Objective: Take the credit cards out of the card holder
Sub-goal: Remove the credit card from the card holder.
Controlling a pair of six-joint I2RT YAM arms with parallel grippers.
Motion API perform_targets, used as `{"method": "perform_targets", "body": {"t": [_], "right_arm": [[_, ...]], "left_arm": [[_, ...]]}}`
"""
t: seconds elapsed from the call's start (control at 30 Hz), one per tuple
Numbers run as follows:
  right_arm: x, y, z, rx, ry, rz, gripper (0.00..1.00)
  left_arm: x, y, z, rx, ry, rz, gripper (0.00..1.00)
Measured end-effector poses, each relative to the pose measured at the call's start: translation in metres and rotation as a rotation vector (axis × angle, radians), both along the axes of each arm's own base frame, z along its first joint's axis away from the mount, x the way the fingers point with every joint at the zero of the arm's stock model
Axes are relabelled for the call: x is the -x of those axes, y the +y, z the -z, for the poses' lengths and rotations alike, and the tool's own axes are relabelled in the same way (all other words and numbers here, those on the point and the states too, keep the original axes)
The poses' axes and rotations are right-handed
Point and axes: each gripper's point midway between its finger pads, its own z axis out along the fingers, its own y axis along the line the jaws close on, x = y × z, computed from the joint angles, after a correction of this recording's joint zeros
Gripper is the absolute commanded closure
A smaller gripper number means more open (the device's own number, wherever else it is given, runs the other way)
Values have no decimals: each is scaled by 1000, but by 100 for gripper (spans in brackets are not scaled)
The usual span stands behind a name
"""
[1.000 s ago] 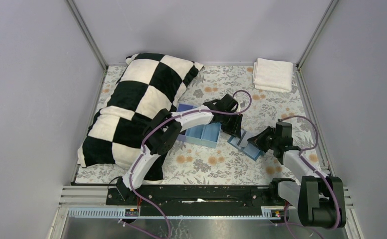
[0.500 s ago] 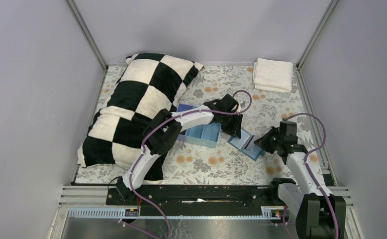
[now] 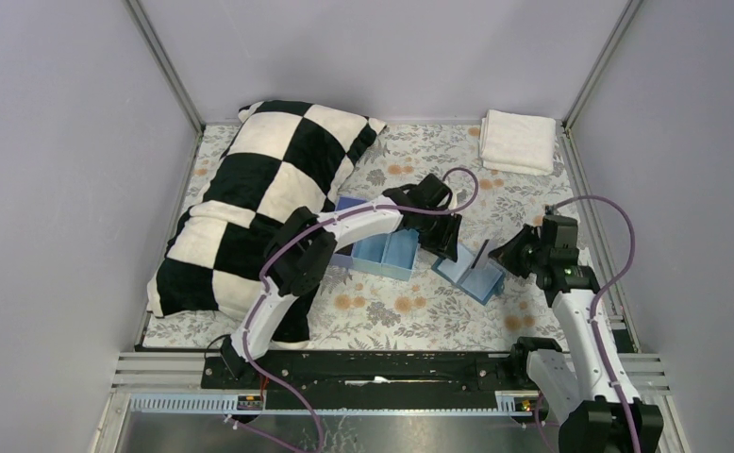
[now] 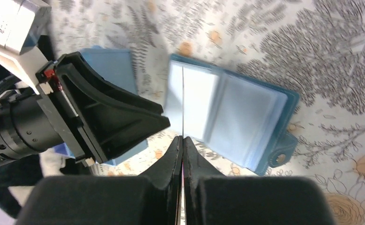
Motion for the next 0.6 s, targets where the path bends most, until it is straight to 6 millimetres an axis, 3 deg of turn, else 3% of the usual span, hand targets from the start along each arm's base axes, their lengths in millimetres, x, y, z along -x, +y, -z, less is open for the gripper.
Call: {"method": "perform_targets", "body": {"t": [0.13, 0.3, 0.4, 0.5, 0.6], "right_arm": [[-9, 5, -32, -2, -83, -48, 100], [-17, 19, -60, -40, -169, -139, 100], [-20, 30, -70, -89, -212, -192, 100], [-25, 40, -83, -142, -278, -231, 100], [-28, 50, -95, -204, -340, -268, 100]], "left_arm": [[6, 7, -46, 51, -32, 11, 52], [15, 20, -152, 224, -146, 34, 45], [18, 31, -200, 312, -210, 35, 45], [15, 41, -218, 352, -230, 26, 37], [7, 53, -208, 365, -192, 3, 30]]}}
